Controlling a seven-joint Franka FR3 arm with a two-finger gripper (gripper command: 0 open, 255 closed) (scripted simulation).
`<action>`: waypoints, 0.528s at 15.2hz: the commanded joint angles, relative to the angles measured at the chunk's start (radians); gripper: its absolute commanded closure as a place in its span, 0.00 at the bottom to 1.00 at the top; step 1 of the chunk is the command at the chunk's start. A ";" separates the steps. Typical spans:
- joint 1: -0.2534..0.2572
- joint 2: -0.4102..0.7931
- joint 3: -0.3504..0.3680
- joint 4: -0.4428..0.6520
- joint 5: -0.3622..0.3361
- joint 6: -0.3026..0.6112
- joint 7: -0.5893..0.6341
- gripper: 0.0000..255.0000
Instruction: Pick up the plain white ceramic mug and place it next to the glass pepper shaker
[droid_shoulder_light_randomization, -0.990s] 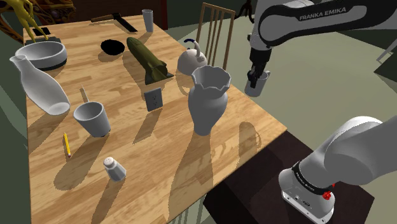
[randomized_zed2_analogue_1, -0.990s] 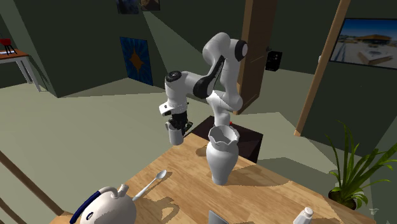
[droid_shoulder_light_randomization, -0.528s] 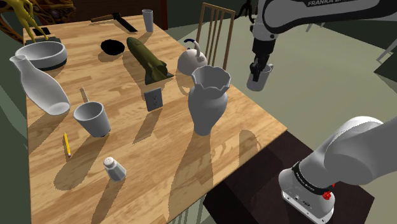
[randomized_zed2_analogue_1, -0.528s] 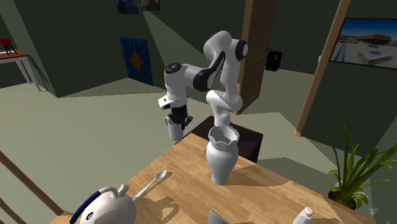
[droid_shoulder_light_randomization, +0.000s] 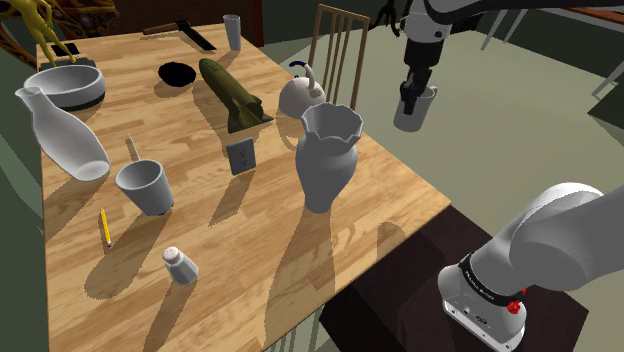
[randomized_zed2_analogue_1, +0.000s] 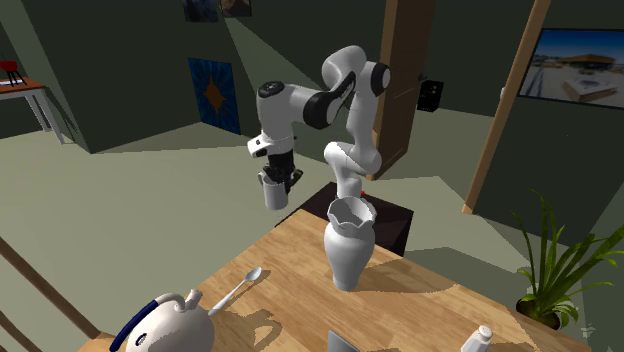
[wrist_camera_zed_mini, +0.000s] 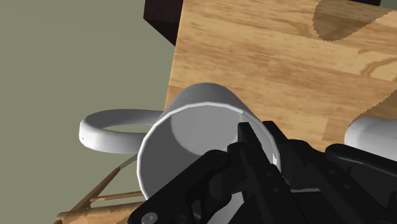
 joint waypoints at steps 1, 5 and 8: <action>0.000 0.001 0.001 0.013 0.001 -0.012 0.000 1.00; 0.041 -0.022 0.069 -0.007 0.043 -0.022 0.095 1.00; 0.073 -0.028 0.121 -0.012 0.077 -0.027 0.166 1.00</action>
